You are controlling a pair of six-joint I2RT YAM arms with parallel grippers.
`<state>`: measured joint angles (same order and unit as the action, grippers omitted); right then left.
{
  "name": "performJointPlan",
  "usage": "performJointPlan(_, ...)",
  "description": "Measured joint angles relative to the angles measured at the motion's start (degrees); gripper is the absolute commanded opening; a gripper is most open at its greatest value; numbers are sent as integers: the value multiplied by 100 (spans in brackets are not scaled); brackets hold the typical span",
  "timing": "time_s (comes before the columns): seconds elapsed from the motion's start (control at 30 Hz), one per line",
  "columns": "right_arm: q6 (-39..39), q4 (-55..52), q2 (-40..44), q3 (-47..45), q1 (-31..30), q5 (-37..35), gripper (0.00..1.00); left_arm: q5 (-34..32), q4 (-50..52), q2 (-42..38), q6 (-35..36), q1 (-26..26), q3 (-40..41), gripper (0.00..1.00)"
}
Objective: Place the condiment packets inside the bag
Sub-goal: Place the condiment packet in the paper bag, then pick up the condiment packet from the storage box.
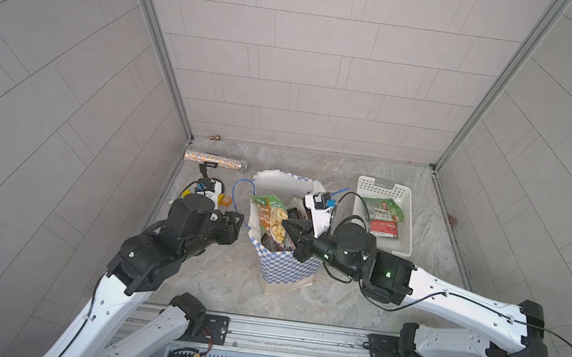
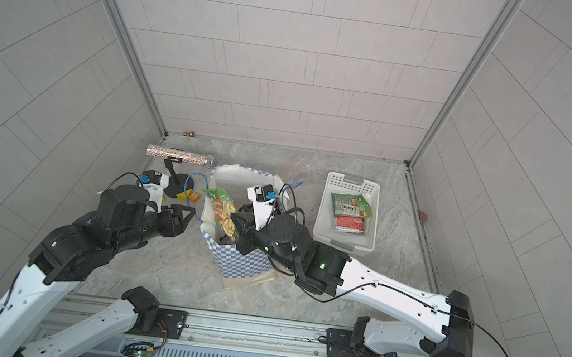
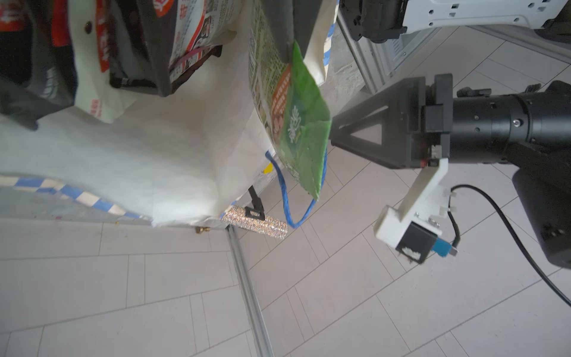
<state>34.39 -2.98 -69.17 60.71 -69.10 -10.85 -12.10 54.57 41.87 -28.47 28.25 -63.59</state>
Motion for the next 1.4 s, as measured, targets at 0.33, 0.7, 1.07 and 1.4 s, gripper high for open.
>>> performJointPlan(0.33, 321, -400, 393, -505, -166, -249, 41, -4, -9, 15, 87, 0, 0, 56)
performJointPlan(0.7, -83, -2223, 1388, -236, 2656, -214, 69, 26, -42, 116, 105, 0, 0, 56)
performJointPlan(1.07, -304, -2603, -494, -979, 7027, 1862, 82, 96, -50, 94, 105, 0, 0, 56)
performJointPlan(1.4, 710, -1266, -1799, -1163, 7079, 2356, 62, 136, -50, 114, 131, 0, 0, 56)
